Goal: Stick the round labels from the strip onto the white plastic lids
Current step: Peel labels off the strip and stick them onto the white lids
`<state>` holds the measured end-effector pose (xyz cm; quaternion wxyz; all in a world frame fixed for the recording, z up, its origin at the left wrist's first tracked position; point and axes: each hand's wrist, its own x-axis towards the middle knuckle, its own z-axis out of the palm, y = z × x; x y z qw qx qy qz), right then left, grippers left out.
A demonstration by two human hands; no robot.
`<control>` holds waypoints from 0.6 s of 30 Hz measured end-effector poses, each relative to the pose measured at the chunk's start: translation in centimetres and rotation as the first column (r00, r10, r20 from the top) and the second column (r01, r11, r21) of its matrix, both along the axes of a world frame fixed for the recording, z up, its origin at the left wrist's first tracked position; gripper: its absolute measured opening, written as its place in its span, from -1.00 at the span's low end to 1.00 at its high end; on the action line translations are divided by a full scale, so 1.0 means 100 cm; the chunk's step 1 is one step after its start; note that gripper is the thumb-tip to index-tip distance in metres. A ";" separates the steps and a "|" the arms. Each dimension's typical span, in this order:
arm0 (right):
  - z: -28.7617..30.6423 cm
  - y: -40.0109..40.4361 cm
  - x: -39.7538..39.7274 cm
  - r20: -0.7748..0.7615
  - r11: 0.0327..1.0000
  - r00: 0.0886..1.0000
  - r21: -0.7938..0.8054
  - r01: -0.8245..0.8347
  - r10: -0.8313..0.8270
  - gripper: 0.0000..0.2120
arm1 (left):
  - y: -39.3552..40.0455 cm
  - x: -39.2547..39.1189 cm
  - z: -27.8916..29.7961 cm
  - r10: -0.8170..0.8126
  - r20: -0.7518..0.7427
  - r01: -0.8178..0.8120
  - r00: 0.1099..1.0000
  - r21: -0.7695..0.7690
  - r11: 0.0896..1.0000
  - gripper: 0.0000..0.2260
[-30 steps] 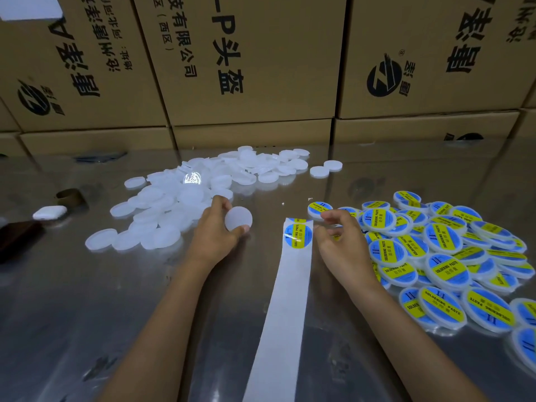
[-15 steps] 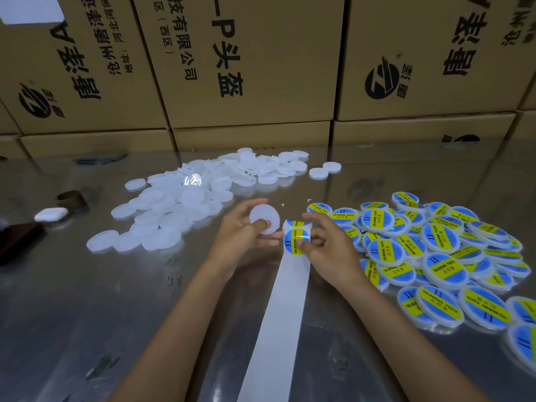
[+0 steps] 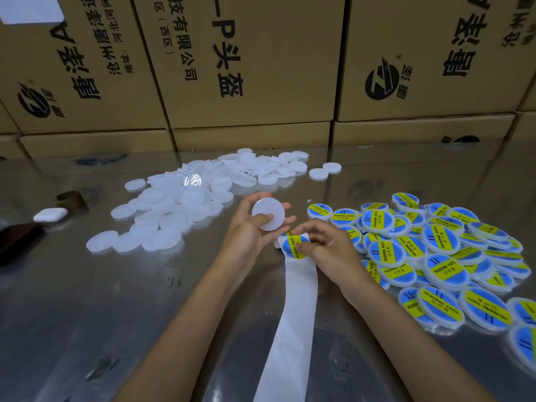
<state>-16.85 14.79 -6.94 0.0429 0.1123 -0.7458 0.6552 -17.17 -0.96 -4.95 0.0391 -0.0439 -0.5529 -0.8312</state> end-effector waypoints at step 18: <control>0.020 0.003 0.016 -0.245 0.999 0.969 0.037 -0.011 0.020 -0.86 | -0.003 -0.003 -0.005 0.008 0.084 0.002 0.996 -0.118 0.993 -0.68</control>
